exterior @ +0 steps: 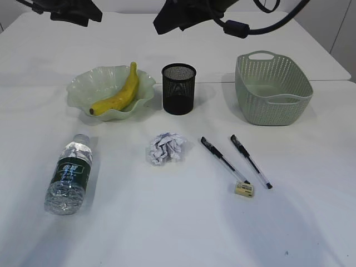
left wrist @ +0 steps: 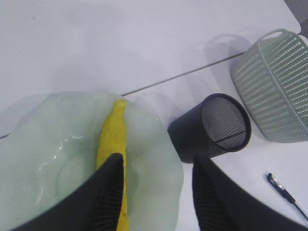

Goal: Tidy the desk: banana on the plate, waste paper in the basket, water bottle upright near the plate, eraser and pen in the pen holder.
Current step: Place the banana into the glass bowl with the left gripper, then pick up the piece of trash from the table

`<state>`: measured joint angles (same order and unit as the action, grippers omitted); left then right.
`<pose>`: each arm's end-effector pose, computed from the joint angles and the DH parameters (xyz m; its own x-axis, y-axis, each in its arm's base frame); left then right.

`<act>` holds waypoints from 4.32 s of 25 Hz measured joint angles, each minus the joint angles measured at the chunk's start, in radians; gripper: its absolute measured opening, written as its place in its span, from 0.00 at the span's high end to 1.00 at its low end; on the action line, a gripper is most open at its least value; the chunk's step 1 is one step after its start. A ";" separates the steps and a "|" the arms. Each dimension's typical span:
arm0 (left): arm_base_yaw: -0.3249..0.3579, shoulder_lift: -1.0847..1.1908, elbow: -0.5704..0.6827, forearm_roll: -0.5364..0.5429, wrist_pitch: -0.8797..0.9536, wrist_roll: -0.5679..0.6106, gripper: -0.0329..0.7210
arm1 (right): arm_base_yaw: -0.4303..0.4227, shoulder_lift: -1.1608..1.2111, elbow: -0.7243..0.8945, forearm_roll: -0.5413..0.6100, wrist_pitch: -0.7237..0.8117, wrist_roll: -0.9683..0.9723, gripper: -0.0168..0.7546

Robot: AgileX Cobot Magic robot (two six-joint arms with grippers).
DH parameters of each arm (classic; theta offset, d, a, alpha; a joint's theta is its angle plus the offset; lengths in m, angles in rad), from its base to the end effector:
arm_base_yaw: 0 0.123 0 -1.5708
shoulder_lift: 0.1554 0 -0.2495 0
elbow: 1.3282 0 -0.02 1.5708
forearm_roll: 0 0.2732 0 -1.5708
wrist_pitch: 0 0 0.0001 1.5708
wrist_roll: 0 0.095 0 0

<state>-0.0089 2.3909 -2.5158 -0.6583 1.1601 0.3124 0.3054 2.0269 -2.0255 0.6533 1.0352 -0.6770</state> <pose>0.5205 -0.0579 0.2805 -0.7499 0.0174 -0.6613 0.3849 0.8244 -0.4149 0.4309 0.1880 0.3101 -0.5031 -0.4267 -0.7515 -0.7744 0.6086 0.1729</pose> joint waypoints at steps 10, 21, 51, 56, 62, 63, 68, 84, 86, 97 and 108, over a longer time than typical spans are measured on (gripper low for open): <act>0.007 -0.185 0.000 0.013 0.060 -0.003 0.52 | 0.000 0.000 0.000 -0.113 0.064 0.000 0.33; 0.007 -0.503 -0.006 0.013 0.105 -0.033 0.52 | 0.000 0.000 0.000 -0.321 0.197 0.026 0.33; 0.007 -0.914 0.001 0.636 0.116 -0.158 0.52 | 0.000 0.000 0.000 -0.299 0.206 0.046 0.33; 0.007 -0.914 0.064 0.788 0.118 -0.164 0.52 | 0.000 0.000 0.000 -0.299 0.206 0.046 0.33; 0.007 -0.914 0.135 0.828 0.118 -0.175 0.52 | 0.000 0.048 -0.002 -0.302 0.206 0.046 0.33; 0.007 -0.914 0.144 0.830 0.118 -0.177 0.52 | 0.000 0.064 -0.002 -0.304 0.206 0.046 0.33; 0.007 -0.914 0.157 0.844 0.118 -0.179 0.52 | 0.000 0.140 -0.002 -0.326 0.206 0.046 0.33; 0.007 -0.914 0.157 0.771 0.118 -0.211 0.52 | 0.000 0.249 -0.002 -0.340 0.200 0.115 0.33; 0.007 -0.914 0.157 0.753 0.118 -0.211 0.52 | 0.000 0.253 -0.002 -0.322 0.198 0.125 0.33; 0.007 -0.914 0.157 0.712 0.120 -0.212 0.52 | 0.000 0.270 -0.002 -0.218 0.185 0.108 0.33; 0.007 -0.914 0.157 0.710 0.120 -0.212 0.52 | 0.053 0.270 -0.002 -0.189 0.115 -0.094 0.33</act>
<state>-0.0019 1.4771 -2.3590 0.0521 1.2802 0.1008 0.3588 2.2973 -2.0277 0.4639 1.1499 -0.7711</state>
